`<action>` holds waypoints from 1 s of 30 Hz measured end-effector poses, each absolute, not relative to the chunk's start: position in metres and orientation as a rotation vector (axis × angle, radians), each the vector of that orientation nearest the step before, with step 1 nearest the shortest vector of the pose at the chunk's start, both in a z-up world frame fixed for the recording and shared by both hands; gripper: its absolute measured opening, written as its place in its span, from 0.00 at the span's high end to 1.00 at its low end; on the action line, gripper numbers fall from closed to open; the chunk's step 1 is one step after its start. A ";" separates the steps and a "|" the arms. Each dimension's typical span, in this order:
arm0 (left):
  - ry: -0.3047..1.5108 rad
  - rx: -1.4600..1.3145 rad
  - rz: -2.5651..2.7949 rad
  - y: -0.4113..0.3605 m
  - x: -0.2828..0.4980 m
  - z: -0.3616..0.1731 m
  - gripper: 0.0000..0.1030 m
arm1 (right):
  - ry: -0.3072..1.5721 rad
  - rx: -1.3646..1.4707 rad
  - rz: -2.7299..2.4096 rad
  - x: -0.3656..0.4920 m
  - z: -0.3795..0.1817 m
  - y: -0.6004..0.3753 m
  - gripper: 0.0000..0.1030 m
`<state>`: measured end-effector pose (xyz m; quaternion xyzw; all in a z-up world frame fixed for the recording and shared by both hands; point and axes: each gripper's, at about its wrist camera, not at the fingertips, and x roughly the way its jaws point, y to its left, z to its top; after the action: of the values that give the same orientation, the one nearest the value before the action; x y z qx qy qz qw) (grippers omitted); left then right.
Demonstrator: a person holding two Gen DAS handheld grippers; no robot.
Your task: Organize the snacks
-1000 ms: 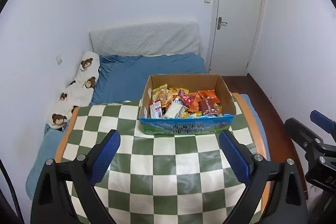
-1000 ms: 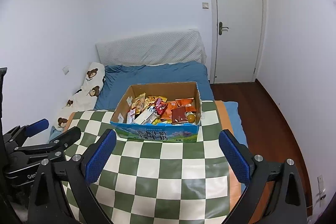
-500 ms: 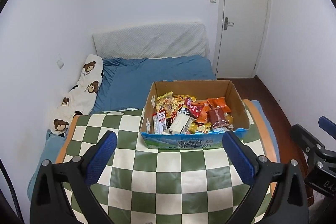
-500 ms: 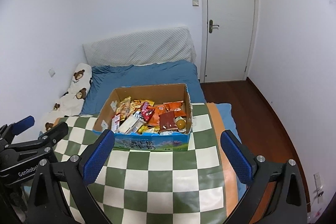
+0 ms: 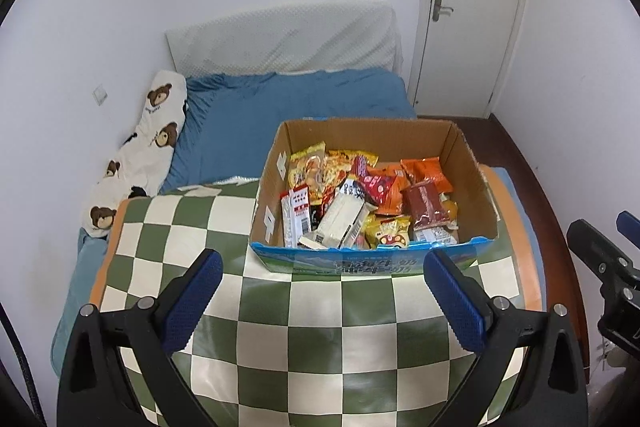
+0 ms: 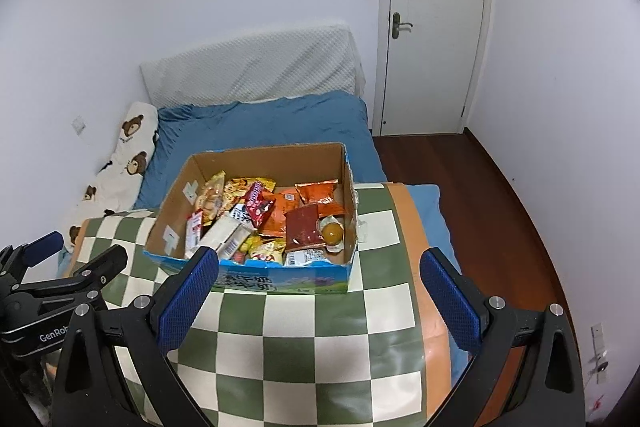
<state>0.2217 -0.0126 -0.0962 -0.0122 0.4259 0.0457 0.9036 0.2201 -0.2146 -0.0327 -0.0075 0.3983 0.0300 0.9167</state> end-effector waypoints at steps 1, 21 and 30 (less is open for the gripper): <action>0.885 -0.024 0.093 -0.013 0.223 -0.098 0.00 | 0.828 -0.018 0.061 0.224 -0.036 -0.214 0.00; 0.912 -0.013 0.098 -0.013 0.237 -0.110 0.00 | 0.885 -0.032 0.063 0.245 -0.056 -0.209 0.00; 0.898 -0.016 0.096 -0.014 0.233 -0.103 0.00 | 0.873 -0.033 0.053 0.239 -0.051 -0.209 0.00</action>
<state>0.2328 -0.0139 -0.1030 -0.0079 0.4338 0.0463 0.8998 0.2393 -0.2090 -0.0510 -0.0160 0.4226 0.0255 0.9058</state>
